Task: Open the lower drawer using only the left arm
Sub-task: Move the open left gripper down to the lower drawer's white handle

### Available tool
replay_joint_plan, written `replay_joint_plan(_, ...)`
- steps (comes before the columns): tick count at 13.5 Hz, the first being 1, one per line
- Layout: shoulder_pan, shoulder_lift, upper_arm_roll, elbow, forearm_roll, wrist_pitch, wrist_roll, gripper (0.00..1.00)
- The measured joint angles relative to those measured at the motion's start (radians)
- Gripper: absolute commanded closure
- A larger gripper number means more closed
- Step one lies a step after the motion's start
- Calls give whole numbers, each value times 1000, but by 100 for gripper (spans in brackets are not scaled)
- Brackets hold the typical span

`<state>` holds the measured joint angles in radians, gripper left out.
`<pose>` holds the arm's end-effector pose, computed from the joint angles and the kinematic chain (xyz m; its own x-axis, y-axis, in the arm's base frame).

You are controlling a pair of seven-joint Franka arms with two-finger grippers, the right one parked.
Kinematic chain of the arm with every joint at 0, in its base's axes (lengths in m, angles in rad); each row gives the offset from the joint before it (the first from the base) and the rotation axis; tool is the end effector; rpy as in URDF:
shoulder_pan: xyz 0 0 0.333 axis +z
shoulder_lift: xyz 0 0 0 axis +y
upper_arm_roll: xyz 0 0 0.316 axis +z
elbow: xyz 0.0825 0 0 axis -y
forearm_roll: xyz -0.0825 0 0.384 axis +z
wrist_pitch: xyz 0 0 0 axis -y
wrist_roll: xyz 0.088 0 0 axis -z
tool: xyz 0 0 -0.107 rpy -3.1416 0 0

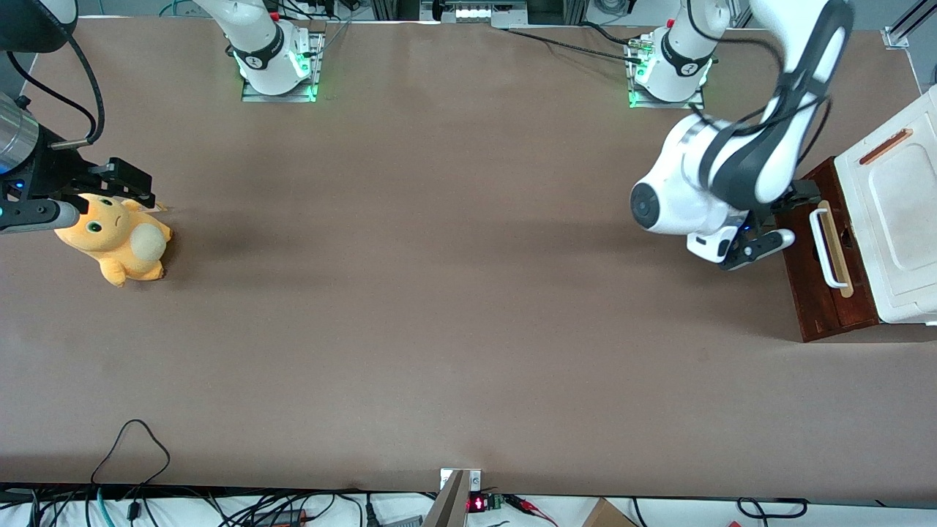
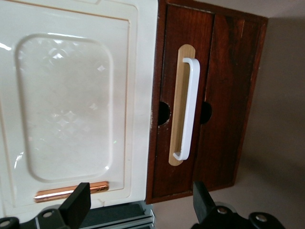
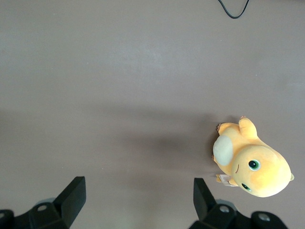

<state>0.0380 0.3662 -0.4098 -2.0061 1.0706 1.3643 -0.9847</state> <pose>0.5239 -0.0801 0.2924 0.9820 0.1859 0.0336 0.0896 -0.3019 -0.9491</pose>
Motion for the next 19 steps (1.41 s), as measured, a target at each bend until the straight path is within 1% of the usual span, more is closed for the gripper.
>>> replay_joint_plan(2, 0, 61, 1, -59, 90, -5, -82, 7)
replay_joint_plan(3, 2, 85, 1, -81, 123, -11, -111, 7)
replay_joint_plan(8, 32, 198, 15, -113, 234, -34, -195, 7)
replay_joint_plan(11, 36, 211, 55, -124, 285, -38, -199, 7)
replay_joint_plan(16, 39, 211, 83, -126, 303, -33, -198, 10)
replay_joint_plan(18, 39, 211, 112, -126, 343, 1, -183, 10)
replay_joint_plan(19, 39, 211, 121, -126, 359, 13, -175, 12)
